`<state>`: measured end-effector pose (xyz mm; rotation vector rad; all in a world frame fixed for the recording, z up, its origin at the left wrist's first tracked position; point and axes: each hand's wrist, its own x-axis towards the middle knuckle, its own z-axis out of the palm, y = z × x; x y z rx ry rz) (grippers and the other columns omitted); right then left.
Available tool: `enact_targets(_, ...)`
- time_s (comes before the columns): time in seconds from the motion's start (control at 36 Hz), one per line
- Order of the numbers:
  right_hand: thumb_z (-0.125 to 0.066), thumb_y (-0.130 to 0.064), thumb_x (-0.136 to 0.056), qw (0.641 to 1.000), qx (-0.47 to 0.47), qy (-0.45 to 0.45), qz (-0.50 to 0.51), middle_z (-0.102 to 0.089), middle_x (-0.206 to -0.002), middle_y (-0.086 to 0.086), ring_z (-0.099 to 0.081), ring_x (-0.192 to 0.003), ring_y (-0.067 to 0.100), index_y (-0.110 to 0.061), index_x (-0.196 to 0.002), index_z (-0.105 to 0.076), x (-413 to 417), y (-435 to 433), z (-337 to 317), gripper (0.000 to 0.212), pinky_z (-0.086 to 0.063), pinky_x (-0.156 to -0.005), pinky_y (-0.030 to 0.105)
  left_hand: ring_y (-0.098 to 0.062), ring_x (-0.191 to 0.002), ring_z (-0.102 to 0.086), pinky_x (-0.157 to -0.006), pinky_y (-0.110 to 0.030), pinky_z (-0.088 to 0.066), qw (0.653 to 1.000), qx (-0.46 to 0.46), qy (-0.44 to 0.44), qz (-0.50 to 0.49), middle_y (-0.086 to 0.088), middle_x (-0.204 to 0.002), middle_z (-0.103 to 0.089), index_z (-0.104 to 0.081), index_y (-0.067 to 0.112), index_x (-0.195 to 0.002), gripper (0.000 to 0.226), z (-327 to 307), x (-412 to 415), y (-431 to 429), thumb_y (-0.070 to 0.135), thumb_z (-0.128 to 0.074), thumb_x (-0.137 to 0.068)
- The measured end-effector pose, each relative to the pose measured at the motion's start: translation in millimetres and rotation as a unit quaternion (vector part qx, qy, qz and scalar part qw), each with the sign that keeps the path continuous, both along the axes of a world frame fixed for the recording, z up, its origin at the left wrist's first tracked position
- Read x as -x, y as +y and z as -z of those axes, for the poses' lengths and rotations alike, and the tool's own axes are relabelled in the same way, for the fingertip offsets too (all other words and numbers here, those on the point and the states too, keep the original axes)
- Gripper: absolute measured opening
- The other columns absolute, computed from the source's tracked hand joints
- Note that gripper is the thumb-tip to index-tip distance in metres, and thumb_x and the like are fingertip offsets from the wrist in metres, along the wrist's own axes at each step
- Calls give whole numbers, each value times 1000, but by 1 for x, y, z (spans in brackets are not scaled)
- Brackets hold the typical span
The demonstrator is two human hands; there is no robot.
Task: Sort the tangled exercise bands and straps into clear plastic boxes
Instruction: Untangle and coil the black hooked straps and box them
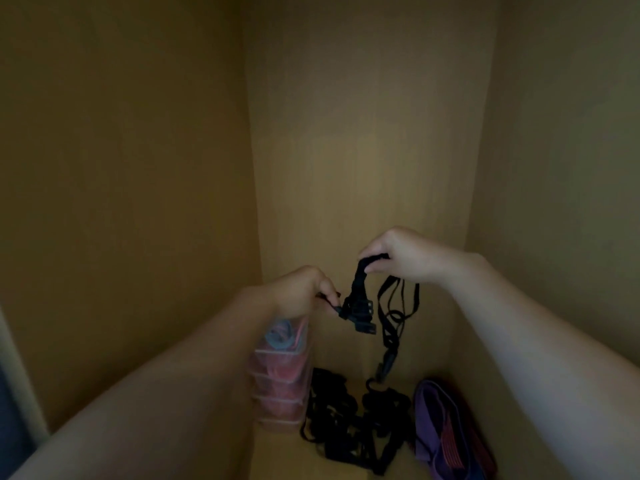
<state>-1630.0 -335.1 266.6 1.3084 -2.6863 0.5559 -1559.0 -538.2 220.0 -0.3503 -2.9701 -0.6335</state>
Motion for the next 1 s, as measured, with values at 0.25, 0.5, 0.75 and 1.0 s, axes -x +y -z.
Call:
enact_targets(0.25, -66, -22, -89, 989, 137, -37, -29, -65, -102, -24, -59, -99, -9, -26, -110, -72, 10, 4, 8, 22, -41, -97, 18, 5, -66, -61, -67, -9, -46, 953, -301, 33, 29, 3, -79, -69, -72, 7, -91, 15, 11, -10, -7, -4, -71, -80)
enact_targets(0.5, -57, -7, -93, 971, 231, -49, -23, -61, -91, -26, -56, -76, -23, -19, -115, -66, 11, -9, 30, 27, -39, -72, -1, 5, -57, -60, -59, -10, -47, 894, -429, 125, -10, 14, -58, -66, -65, 12, -73, 26, 8, -11, -7, -13, -67, -78)
enact_targets(0.75, -59, -15, -94, 967, 250, -52, -2, -59, -67, -26, -53, -61, -14, -20, -103, -71, 4, -22, 49, 16, -38, -65, 12, -1, -51, -58, -59, -12, -48, 850, -481, 206, -51, 4, -58, -64, -64, 9, -74, 21, 5, -4, -2, -12, -66, -80)
enact_targets(1.0, -53, -7, -96, 987, 128, -95, -20, -53, -132, -16, -48, -123, 2, -26, -142, -45, -9, -29, 78, 50, -31, -113, 28, -2, -55, -54, -57, -14, -43, 830, -451, 292, -149, 2, -63, -61, -64, 15, -66, 23, 4, 19, -4, 3, -70, -84)
